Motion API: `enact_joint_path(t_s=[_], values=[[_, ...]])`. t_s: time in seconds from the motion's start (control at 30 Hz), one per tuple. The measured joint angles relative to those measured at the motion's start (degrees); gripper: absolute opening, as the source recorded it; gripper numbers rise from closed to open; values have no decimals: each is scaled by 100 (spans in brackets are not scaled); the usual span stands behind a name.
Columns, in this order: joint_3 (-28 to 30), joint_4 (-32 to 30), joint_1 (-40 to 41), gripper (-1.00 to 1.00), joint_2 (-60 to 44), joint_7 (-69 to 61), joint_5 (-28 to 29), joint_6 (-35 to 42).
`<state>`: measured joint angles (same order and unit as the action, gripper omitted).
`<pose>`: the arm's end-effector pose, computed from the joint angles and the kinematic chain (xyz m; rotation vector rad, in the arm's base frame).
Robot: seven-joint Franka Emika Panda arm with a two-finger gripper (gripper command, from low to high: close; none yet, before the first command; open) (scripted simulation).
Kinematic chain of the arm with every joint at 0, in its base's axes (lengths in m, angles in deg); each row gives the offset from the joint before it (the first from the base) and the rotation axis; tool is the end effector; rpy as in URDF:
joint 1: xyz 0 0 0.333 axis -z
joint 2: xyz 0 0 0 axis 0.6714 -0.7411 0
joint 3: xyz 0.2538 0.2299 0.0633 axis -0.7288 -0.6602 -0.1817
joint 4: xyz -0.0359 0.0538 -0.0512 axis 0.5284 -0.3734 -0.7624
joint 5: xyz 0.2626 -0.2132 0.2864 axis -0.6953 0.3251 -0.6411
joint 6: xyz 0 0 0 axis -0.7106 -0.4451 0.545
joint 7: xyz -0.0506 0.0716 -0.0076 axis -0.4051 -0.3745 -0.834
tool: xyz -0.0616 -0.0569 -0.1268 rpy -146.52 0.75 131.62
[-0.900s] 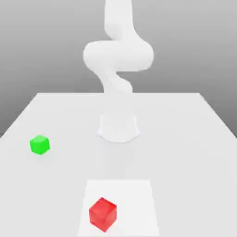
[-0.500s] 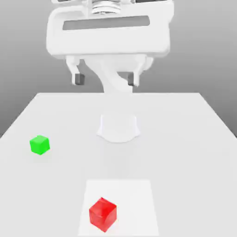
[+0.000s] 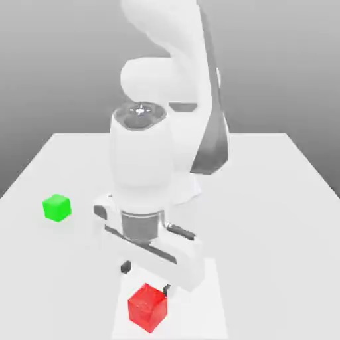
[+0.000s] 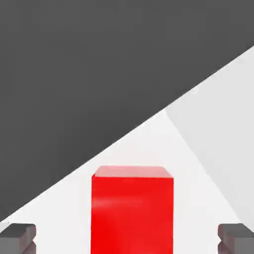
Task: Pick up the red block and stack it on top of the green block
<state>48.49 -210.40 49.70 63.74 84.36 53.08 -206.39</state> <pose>0.4850 -0.0414 0.1117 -2.3983 2.0265 -0.0015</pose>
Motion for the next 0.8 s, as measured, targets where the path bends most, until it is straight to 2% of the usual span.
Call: enact_joint_path(t_s=[0.03,0.07,0.3,0.5,0.63,0.8], values=[[23,29,-18,0,-208,21,25,-174],[42,55,-33,-100,-386,37,43,-324],[43,59,-32,-100,-417,52,59,-356],[103,-167,112,-100,642,5,18,476],[809,-623,964,-100,1246,247,468,601],[1295,-1226,2260,-100,1980,493,962,700]])
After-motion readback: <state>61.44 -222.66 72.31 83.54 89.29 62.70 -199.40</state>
